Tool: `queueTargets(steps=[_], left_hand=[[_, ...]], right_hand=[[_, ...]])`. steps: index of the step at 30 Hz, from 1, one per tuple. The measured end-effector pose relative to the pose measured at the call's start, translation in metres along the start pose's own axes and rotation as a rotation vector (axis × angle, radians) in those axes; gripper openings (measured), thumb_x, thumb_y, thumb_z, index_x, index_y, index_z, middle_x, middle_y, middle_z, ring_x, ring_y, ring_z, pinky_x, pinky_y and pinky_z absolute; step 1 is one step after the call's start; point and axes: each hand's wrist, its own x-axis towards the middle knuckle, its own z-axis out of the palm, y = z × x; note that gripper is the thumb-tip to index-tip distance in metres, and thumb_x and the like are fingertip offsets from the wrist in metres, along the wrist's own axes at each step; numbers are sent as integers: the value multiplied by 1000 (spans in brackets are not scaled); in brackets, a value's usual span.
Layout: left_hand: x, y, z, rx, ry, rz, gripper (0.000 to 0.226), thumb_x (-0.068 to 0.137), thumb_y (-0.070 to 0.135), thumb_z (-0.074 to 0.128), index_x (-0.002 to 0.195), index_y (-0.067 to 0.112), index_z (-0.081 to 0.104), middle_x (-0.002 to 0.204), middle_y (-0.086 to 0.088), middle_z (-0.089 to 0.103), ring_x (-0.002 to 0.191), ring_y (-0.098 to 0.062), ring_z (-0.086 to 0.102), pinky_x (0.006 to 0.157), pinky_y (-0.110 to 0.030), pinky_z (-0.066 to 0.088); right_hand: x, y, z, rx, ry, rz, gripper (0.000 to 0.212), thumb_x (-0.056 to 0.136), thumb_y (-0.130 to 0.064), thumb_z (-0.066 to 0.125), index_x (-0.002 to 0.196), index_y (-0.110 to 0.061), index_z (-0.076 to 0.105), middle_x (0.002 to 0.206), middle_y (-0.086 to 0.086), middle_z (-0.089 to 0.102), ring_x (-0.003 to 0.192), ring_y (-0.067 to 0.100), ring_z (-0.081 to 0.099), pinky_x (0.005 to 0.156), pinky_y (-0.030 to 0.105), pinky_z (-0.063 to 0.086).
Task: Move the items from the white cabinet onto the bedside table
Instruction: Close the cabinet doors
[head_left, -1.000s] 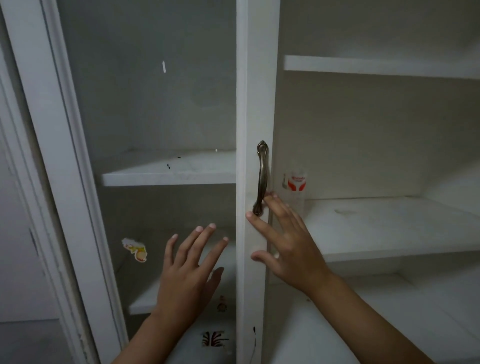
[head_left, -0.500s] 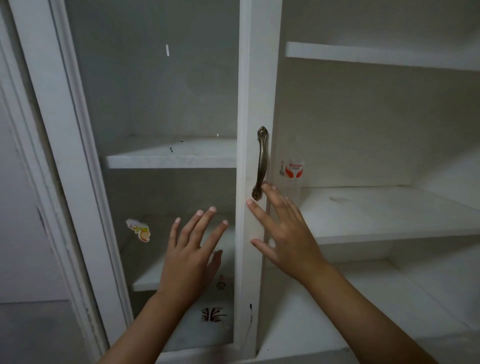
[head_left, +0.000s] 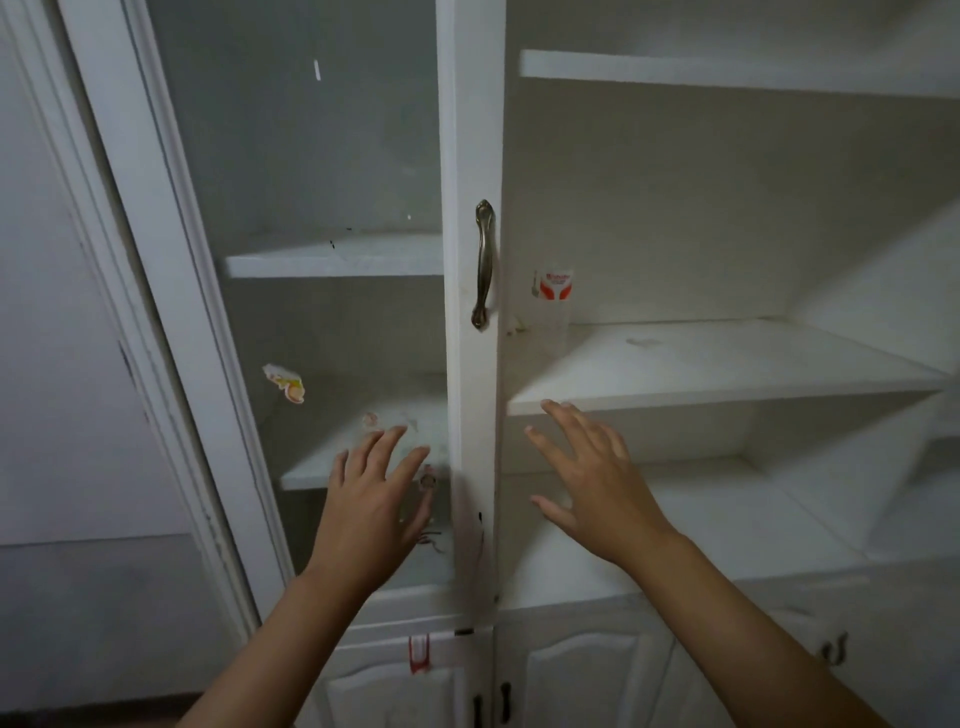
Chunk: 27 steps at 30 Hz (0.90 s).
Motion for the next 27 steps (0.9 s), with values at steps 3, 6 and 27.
queueTargets(steps=[3,6,27], left_hand=[[-25,14,-9,-17,-7,-17,57,92,48,64,145,33,49,160,-2,36,149,-27,28,119,-56,30],[-53,24,-16,-26,-36,-30,54,94,47,62,144,32,51,159,-2,38,149,-27,28,120,-54,29],[-142,61,-115,-91,-97,22,60,92,62,40,146,37,47,157,2,39,149,-24,27,121,-50,28]], right_hand=[[-28,-4,4,16,-44,33,80,92,-57,64,159,-26,34,172,6,14,158,27,15,124,54,24],[-56,-11,8,78,-75,49,76,91,-55,66,156,-26,39,170,6,19,156,27,20,123,52,24],[-178,-63,-85,169,-150,255,74,95,-59,56,159,-32,31,170,-3,18,156,17,15,126,44,12]])
